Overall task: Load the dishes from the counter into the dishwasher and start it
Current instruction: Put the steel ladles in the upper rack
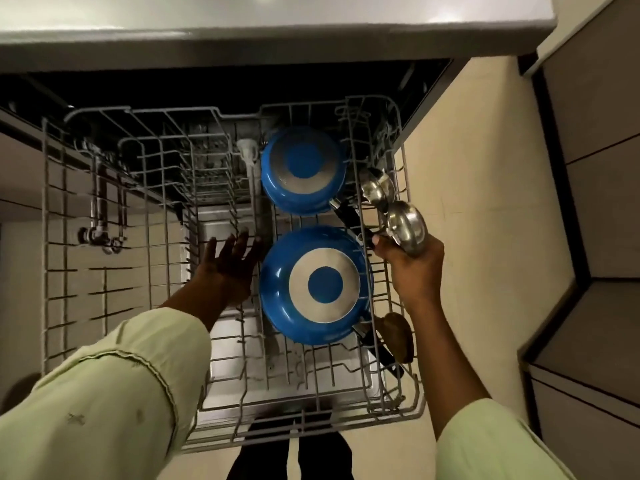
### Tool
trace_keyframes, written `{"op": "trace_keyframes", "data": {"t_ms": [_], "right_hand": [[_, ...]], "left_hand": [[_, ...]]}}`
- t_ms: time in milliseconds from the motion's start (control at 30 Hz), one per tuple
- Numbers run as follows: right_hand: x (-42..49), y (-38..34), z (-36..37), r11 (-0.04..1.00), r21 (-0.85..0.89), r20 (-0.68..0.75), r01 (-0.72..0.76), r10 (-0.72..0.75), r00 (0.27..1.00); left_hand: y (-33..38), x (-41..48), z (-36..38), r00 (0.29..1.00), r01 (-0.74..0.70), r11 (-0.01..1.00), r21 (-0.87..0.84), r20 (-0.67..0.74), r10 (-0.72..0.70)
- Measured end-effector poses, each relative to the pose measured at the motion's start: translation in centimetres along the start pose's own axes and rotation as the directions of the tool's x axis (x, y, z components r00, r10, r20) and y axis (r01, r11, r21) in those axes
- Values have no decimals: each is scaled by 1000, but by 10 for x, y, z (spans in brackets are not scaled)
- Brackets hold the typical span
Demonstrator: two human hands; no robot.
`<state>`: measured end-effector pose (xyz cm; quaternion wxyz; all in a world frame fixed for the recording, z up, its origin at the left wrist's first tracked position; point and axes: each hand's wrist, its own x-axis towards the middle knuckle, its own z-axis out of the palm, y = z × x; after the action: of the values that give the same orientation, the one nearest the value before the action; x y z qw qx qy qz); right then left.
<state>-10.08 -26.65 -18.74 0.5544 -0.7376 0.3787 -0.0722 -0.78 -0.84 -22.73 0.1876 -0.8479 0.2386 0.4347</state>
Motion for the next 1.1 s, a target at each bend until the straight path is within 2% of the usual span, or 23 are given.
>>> {"op": "trace_keyframes", "data": {"t_ms": [267,367,533,633,900,1100], "right_hand": [[4,2,11,997,-71,56,-39,43,998],[2,-5,15,984,-178,87,-21,37,996],[-13,-13,21,913,-404,-36,58,-80,996],[-24,-13,22,866,-498,-55,50,-90,994],[-41,-13,19,867,-499,-108,9,-73,992],[-63,-15,18,824,-563,-116,60,-150,982]], "left_hand": [[2,-4,-8,999,-1,1000,-10,35,1],[2,-4,-9,1000,-2,1000,-18,30,2],[3,-5,-8,1000,10,1000,-11,19,-10],[4,-5,-6,1000,20,1000,-4,7,-20],[5,-12,-4,998,46,992,120,-39,-41],[16,-35,7,993,52,998,19,-108,-50]]}}
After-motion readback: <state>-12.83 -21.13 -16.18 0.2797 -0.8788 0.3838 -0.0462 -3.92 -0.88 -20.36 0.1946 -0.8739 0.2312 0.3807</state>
